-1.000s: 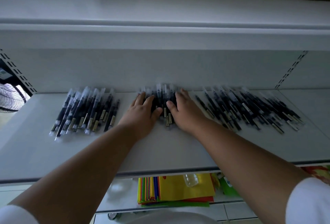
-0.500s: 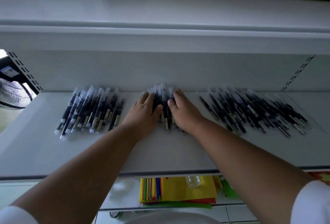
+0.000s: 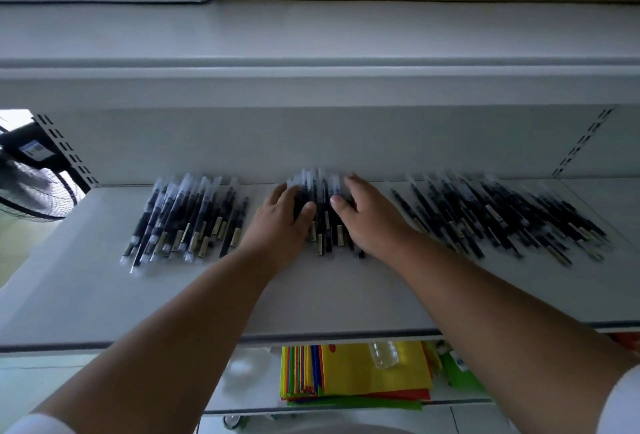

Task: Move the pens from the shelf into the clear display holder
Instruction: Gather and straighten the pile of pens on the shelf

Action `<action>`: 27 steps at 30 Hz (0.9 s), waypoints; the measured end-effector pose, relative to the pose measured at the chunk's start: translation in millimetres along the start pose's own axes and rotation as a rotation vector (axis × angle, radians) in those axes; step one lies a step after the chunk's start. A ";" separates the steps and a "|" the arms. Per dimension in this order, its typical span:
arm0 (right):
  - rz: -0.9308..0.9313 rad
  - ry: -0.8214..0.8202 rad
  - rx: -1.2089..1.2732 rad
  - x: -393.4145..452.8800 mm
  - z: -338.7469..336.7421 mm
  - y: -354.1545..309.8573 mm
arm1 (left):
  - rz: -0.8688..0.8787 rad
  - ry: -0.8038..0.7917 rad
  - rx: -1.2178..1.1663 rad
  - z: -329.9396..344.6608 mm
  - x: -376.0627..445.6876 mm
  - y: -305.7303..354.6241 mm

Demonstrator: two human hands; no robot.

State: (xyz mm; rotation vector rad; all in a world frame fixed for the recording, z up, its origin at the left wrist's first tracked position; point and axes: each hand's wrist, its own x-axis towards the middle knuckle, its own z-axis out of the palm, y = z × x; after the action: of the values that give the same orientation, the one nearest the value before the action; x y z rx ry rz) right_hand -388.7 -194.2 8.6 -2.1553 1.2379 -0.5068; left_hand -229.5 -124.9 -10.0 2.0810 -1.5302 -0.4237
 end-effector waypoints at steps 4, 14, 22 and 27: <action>0.001 0.082 -0.022 -15.4 -12.1 -7.7 | 0.107 -0.014 0.072 -2.5 -3.7 2.8; -0.008 0.331 -0.179 -59.1 -50.1 -2.3 | 0.373 0.022 0.133 -6.9 -24.8 35.0; -0.038 0.405 -0.233 -71.9 -96.7 26.6 | 0.458 -0.018 0.232 20.2 -32.5 77.2; -0.055 0.361 -0.275 -80.2 -142.3 62.2 | 0.401 -0.067 0.279 55.8 -25.8 123.9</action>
State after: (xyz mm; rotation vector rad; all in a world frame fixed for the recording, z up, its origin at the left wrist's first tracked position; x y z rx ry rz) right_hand -551.7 -192.1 71.7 -2.4044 1.5183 -0.8189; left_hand -364.8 -141.1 14.2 1.8980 -2.0888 -0.1363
